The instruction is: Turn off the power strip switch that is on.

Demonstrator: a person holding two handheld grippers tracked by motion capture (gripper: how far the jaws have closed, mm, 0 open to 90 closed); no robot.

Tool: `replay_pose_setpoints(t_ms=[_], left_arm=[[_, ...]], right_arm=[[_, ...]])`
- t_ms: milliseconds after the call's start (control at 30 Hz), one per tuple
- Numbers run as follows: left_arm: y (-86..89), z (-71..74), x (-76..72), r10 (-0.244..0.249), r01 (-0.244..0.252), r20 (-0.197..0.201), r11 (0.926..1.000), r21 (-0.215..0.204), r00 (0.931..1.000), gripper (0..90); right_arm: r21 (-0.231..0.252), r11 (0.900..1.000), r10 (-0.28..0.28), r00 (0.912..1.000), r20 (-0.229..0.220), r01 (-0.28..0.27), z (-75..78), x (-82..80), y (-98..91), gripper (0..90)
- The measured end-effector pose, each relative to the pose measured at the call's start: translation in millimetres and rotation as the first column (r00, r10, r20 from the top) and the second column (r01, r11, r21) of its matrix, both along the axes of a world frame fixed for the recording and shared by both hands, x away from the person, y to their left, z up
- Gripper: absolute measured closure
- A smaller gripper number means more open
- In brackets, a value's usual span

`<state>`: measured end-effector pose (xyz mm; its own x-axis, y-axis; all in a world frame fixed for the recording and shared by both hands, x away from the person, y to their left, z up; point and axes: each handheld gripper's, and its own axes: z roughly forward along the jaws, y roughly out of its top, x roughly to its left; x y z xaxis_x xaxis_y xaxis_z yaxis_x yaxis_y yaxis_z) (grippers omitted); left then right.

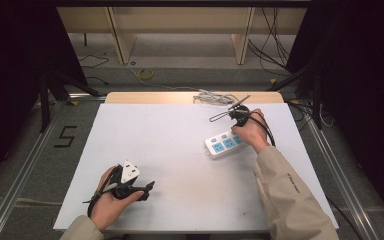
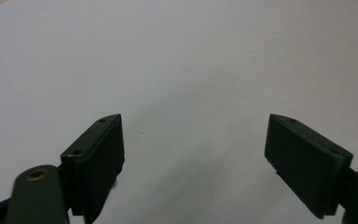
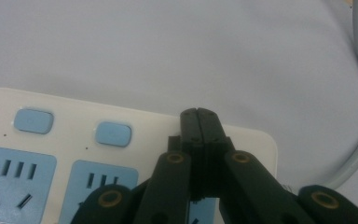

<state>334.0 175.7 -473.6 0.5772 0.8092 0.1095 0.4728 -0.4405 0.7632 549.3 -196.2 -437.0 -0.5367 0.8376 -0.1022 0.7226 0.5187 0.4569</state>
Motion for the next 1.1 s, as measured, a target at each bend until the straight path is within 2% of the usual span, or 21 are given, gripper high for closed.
replay_pose_setpoints(t_ms=[233,300,333,467,900,1100], left_arm=[[0.4,0.0,-0.1,0.001,-0.001,-0.001,1.0,0.001,1.0,19.6],[0.4,0.0,-0.1,0.001,-0.001,-0.001,1.0,0.001,1.0,19.7],[0.4,-0.2,-0.1,0.002,-0.002,0.001,1.0,-0.001,1.0,19.7],[0.8,-0.1,0.0,0.003,-0.003,0.001,1.0,-0.001,1.0,19.7],[1.0,0.0,-0.3,0.003,-0.003,0.001,1.0,0.0,1.0,19.7],[0.5,0.0,-0.4,0.003,-0.003,0.002,1.0,0.0,1.0,19.7]], right_arm=[[0.011,0.9999,-0.004,1.0,0.007,0.004,-0.5,-1.1,-1.1,90.0],[0.027,0.9995,-0.017,0.9994,0.031,0.017,1.5,-2.0,-2.0,90.0],[0.025,0.9996,-0.015,0.9997,0.018,0.015,2.3,-2.2,-2.1,90.0],[0.036,0.9993,-0.013,0.9995,0.03,0.012,1.3,-4.7,-2.3,90.0],[0.048,0.9988,0.007,0.9999,0.009,-0.008,6.1,-12.3,-1.2,90.0],[0.059,0.9982,0.007,0.9999,0.015,-0.008,9.1,-17.7,-2.8,90.0]])
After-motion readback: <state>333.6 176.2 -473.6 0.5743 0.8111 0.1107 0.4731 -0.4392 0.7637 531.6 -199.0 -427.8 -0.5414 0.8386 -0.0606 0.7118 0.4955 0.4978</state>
